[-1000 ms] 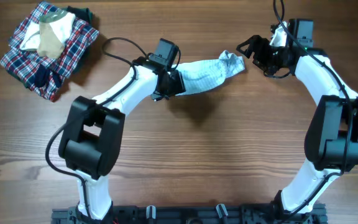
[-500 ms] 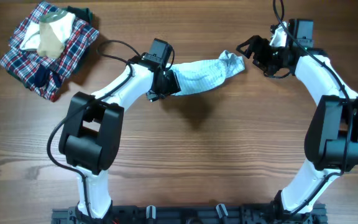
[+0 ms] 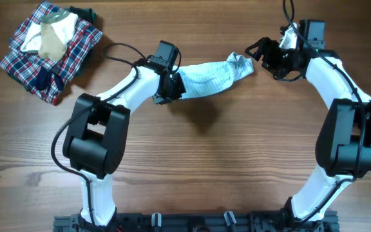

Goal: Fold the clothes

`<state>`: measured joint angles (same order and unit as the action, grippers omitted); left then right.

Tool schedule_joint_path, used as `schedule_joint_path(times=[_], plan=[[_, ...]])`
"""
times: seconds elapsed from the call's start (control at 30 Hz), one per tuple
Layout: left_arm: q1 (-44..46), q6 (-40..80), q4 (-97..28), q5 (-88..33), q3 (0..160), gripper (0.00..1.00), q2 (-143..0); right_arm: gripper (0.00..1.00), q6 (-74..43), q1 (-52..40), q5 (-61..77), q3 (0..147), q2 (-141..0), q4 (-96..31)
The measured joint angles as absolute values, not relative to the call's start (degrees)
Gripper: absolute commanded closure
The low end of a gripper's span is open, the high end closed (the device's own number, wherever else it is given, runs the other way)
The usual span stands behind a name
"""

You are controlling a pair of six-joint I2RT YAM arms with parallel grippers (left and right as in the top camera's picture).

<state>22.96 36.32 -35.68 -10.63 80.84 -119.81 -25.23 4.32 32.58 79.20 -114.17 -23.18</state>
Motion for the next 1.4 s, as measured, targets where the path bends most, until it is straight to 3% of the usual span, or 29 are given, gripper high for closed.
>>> schedule_joint_path(times=[0.93, 1.03, 1.2, 1.4], plan=[[19.4, 34.6, -25.6, -8.4, 81.7, 0.95, -116.6, 0.13, -25.2, 4.3, 33.4, 79.2, -114.2, -23.6], [19.4, 34.6, -23.7, -6.5, 81.7, 0.94, -116.6, 0.20, -24.9, 4.3, 33.7, 79.2, -114.2, -23.7], [19.4, 34.6, -21.8, -4.5, 81.7, 0.95, -116.6, 0.29, -19.6, 3.5, 32.6, 79.2, -114.2, -27.0], [19.4, 34.6, -21.8, -3.2, 81.7, 0.94, -116.6, 0.26, -9.9, -5.5, 20.8, 79.2, -114.1, -29.4]])
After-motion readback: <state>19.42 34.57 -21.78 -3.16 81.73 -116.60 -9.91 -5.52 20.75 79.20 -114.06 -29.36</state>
